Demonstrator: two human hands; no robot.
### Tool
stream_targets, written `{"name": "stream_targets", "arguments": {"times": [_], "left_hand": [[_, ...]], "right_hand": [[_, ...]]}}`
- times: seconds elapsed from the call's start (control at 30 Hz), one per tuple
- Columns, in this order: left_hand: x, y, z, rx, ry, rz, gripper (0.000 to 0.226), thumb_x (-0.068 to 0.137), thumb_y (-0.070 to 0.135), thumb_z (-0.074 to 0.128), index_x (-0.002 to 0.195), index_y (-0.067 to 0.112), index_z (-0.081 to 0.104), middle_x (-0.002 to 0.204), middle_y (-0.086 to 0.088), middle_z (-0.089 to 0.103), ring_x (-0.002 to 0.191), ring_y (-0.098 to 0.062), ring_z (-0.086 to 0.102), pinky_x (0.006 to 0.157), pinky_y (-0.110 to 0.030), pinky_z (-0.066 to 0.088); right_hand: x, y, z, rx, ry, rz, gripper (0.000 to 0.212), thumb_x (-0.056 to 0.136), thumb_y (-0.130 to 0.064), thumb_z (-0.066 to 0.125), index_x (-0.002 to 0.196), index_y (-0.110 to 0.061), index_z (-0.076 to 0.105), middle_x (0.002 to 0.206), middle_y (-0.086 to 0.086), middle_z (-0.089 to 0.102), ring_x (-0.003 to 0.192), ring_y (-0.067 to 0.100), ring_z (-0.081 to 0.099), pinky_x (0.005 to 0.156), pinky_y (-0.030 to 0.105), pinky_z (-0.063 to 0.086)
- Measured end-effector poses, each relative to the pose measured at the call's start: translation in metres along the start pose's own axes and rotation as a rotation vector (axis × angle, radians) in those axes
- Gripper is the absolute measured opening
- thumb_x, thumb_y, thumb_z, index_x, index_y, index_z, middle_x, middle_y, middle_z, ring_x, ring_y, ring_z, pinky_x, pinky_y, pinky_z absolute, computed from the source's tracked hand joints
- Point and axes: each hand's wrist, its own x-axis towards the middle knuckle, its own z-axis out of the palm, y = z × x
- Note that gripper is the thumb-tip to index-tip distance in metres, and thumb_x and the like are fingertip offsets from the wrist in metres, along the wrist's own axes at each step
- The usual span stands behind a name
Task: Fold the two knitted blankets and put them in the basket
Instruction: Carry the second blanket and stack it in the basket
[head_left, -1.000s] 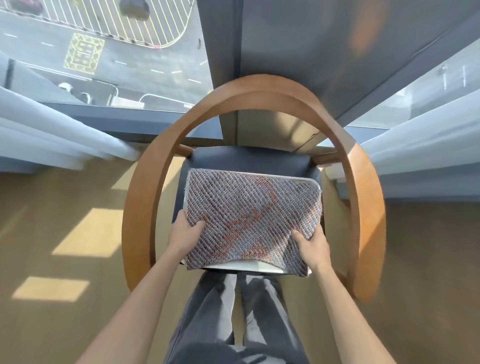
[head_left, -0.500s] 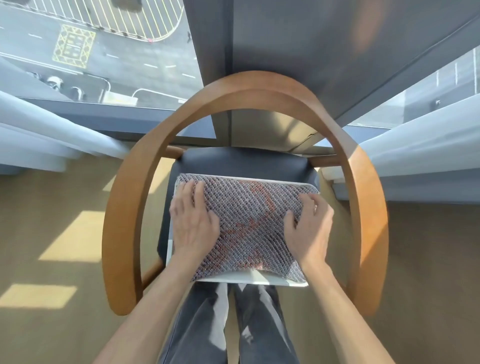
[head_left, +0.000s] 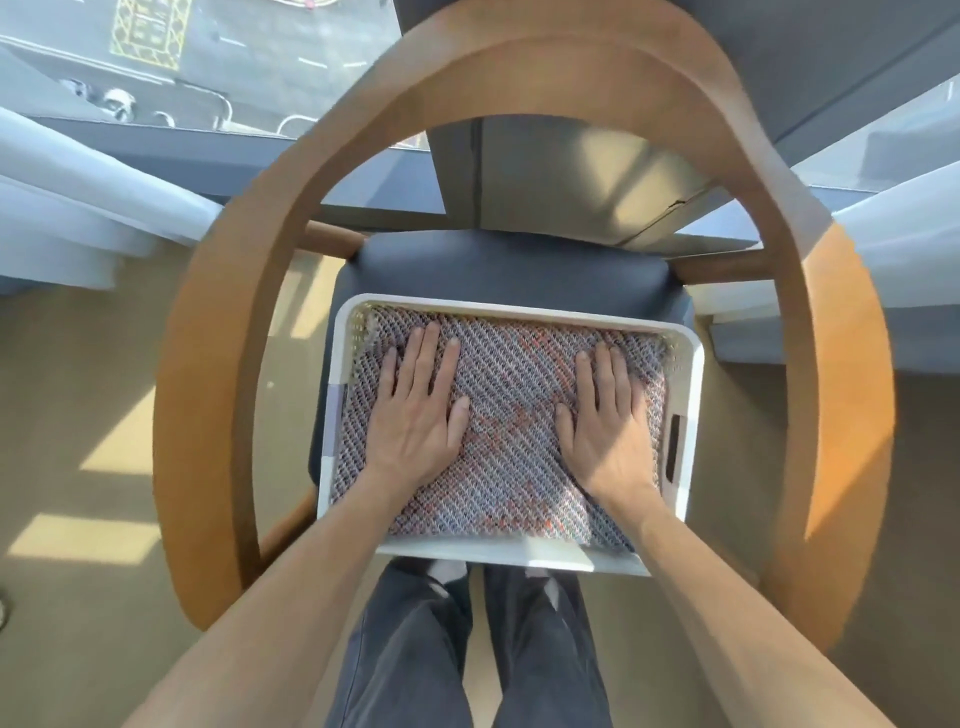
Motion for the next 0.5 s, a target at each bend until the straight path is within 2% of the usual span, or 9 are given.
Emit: {"name": "stream_targets", "arguments": {"times": [0.13, 0.27, 0.4, 0.5], "left_hand": [[-0.023, -0.003, -0.015, -0.056, 0.088, -0.055, 0.068, 0.095, 0.043, 0.023, 0.151, 0.007, 0.010, 0.159, -0.014, 0.003, 0.147, -0.027, 0.002, 0.119, -0.047, 0.004], [-0.040, -0.013, 0.000, -0.032, 0.061, -0.060, 0.070, 0.095, 0.043, 0.024, 0.151, 0.004, 0.009, 0.159, -0.015, 0.002, 0.147, -0.027, 0.002, 0.119, -0.045, 0.005], [-0.030, -0.018, 0.021, -0.001, 0.000, -0.035, 0.073, 0.094, 0.044, 0.026, 0.150, 0.002, 0.008, 0.158, -0.017, 0.004, 0.147, -0.028, 0.003, 0.119, -0.044, 0.007], [-0.027, -0.014, 0.017, -0.002, -0.007, -0.073, 0.073, 0.093, 0.043, 0.025, 0.150, 0.002, 0.006, 0.158, -0.017, 0.003, 0.147, -0.028, 0.002, 0.119, -0.044, 0.006]], "right_hand": [[-0.027, 0.003, -0.014, 0.144, 0.170, -0.022, 0.065, 0.095, -0.028, 0.040, 0.145, 0.007, 0.017, 0.155, 0.025, 0.009, 0.144, 0.038, 0.005, 0.118, 0.047, 0.008], [-0.039, 0.012, 0.001, 0.138, 0.040, 0.095, 0.069, 0.096, -0.039, 0.033, 0.149, 0.000, 0.009, 0.157, 0.018, -0.003, 0.145, 0.031, -0.005, 0.118, 0.041, 0.002], [-0.026, 0.016, 0.025, 0.102, -0.038, 0.089, 0.071, 0.096, -0.044, 0.024, 0.148, -0.007, -0.007, 0.155, 0.012, -0.013, 0.144, 0.024, -0.013, 0.118, 0.039, -0.004], [-0.025, 0.014, 0.020, 0.118, -0.038, 0.121, 0.071, 0.096, -0.038, 0.032, 0.148, -0.002, 0.002, 0.156, 0.016, -0.006, 0.145, 0.029, -0.007, 0.119, 0.046, 0.006]]}}
